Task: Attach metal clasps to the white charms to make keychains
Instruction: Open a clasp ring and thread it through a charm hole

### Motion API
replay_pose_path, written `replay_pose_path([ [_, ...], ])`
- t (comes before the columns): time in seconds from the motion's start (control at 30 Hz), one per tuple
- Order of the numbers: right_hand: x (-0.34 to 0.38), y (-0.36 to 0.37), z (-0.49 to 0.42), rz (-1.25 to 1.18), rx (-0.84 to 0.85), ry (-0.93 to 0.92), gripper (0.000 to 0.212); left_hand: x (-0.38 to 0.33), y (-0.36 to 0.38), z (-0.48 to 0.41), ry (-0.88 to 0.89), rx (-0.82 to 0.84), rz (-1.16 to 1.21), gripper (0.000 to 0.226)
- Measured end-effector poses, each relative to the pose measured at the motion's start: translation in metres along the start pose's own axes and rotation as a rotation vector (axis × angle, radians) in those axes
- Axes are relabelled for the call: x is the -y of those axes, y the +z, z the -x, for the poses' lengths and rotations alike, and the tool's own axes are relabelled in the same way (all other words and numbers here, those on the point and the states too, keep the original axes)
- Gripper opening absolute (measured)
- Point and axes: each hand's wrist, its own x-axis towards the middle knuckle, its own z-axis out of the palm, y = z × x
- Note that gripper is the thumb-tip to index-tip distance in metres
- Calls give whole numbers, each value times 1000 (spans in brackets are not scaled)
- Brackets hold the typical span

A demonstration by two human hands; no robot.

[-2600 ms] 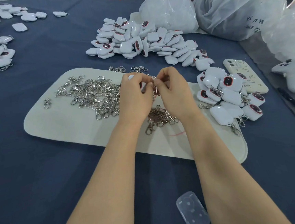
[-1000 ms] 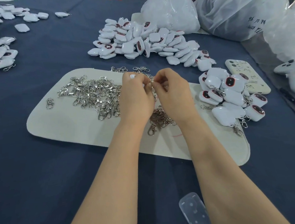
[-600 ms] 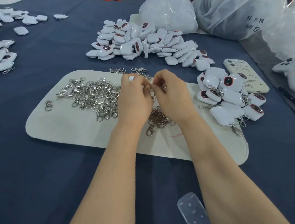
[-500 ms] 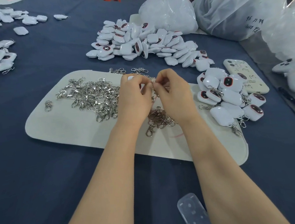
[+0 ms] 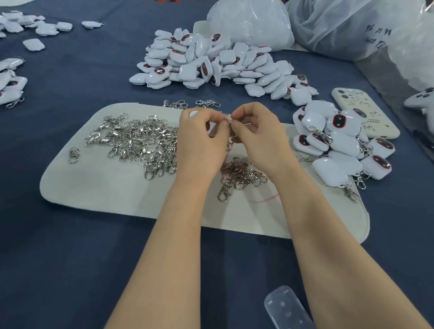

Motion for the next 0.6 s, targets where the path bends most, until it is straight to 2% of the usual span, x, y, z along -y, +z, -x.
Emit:
replay_pose_path([
  [0.27,-1,2,1,174,-26,-136,12,3,4,4,32,-7,-137,9],
  [0.6,-3,1,-1,181,-82,-87,6,0,3,4,52,-50,-55,9],
])
